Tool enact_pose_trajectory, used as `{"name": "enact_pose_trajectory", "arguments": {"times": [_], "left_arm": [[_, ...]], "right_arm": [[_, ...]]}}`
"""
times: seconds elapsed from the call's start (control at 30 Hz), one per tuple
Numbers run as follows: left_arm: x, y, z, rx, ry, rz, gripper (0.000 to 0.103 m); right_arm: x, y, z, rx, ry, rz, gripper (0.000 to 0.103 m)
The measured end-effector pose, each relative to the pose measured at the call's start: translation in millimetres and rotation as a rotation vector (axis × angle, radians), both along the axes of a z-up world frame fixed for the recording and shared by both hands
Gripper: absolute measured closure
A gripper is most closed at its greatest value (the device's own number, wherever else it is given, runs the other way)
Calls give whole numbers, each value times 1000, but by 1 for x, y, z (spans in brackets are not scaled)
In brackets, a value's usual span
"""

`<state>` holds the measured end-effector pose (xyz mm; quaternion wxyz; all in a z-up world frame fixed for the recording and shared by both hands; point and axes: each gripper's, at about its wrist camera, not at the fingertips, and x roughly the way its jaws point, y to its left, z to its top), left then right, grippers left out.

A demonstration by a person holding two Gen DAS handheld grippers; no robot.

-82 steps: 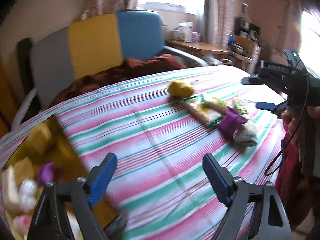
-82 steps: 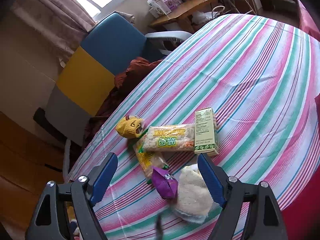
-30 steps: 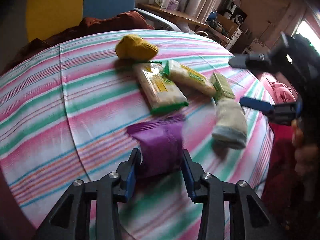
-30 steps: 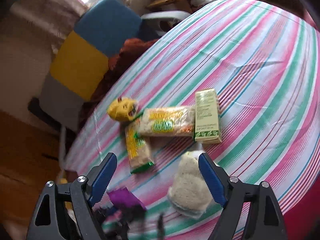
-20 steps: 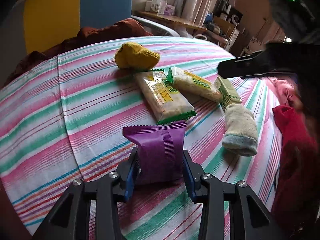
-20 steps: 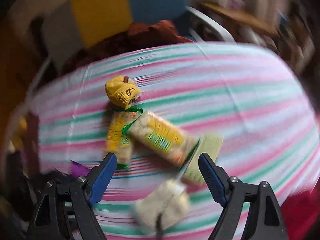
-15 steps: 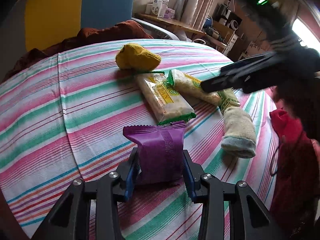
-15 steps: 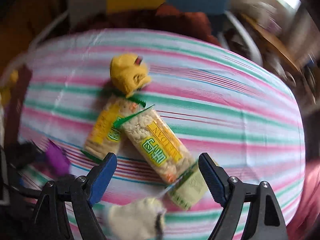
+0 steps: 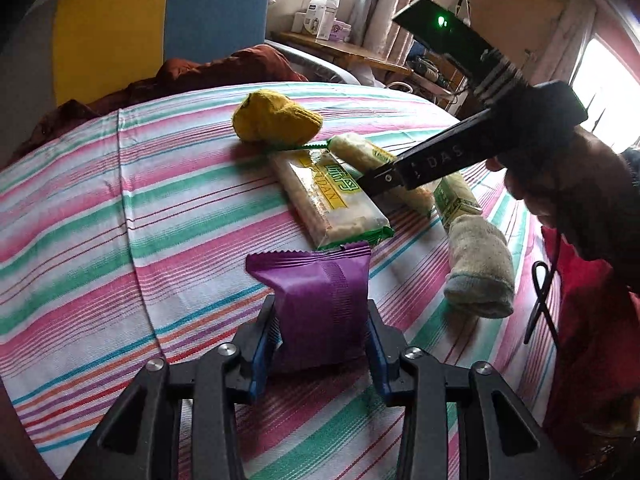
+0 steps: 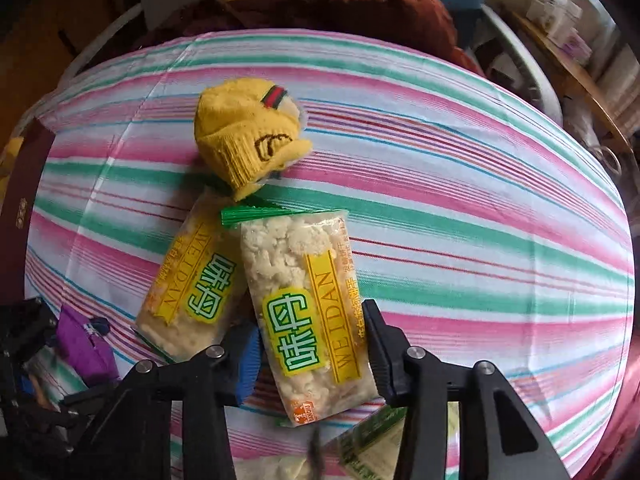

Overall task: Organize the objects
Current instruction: 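Grasp the purple cake packet with the left tool while the right tool grasps a WEIDAN bag, then carry the purple packet and WEIDAN bag into the gold tray and release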

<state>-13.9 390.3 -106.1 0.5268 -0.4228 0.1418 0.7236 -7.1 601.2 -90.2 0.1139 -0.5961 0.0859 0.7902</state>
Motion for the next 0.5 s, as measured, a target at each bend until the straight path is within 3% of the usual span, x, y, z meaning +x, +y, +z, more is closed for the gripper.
{"name": "enact_pose_trajectory", "arguments": {"times": [0.23, 0.5], "left_arm": [[-1, -3, 2, -7, 6, 14, 68], [12, -35, 20, -18, -19, 57, 68]], "right_arm": [[31, -11, 33, -46, 127, -119, 57], [34, -57, 58, -125, 250, -133, 57]]}}
